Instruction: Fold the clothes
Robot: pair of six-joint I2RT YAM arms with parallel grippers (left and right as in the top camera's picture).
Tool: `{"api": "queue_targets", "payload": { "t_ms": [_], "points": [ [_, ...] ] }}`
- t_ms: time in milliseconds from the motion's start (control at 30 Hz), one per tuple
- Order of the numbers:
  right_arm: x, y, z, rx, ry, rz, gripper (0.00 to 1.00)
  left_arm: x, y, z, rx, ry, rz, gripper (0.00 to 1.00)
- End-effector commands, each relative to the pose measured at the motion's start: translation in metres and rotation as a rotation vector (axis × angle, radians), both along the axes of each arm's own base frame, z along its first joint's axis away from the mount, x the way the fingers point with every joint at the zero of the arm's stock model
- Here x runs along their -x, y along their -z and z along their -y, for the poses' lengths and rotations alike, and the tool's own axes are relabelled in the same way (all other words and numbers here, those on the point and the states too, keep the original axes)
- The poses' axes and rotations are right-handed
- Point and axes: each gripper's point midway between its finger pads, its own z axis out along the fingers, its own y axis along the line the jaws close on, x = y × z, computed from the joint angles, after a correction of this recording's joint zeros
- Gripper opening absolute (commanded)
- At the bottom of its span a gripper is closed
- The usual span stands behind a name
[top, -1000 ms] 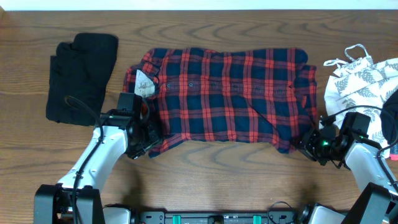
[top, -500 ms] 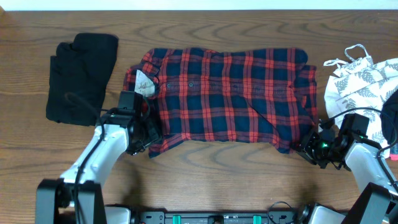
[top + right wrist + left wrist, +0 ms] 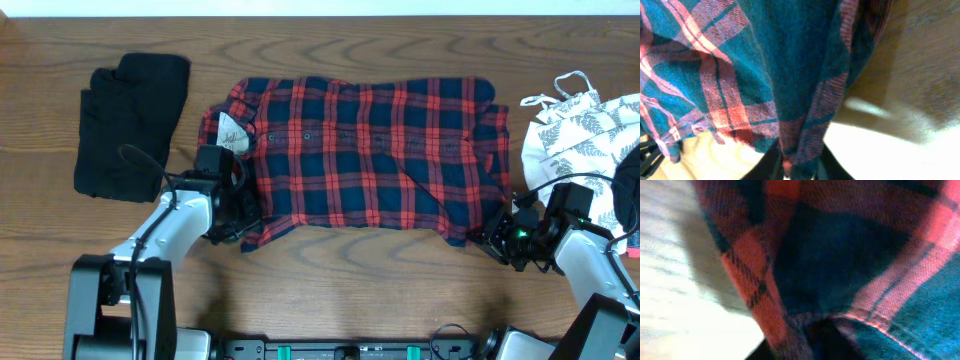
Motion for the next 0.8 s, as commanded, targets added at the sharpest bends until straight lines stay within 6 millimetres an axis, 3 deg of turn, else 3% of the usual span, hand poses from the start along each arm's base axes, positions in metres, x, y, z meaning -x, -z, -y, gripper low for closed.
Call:
{"api": "queue_targets", "payload": {
  "t_ms": [0, 100, 333, 567, 767],
  "points": [
    [0.0, 0.0, 0.002, 0.009, -0.001, 0.01, 0.1, 0.009, 0.006, 0.003, 0.022, 0.023, -0.035, 0.1],
    [-0.001, 0.0, 0.003, 0.01, -0.001, 0.013, 0.01, 0.011, 0.006, 0.003, 0.021, 0.022, -0.042, 0.09],
    [-0.007, -0.005, -0.002, -0.005, -0.059, 0.079, 0.01, 0.016, 0.002, 0.008, 0.057, 0.051, -0.051, 0.06],
    [-0.035, -0.034, -0.023, -0.112, -0.209, 0.351, 0.01, -0.006, -0.033, 0.016, 0.1, 0.097, 0.124, 0.06],
    [-0.052, -0.048, -0.023, -0.118, -0.229, 0.459, 0.01, -0.032, -0.066, 0.019, 0.109, 0.107, 0.313, 0.06]
  ]
}}
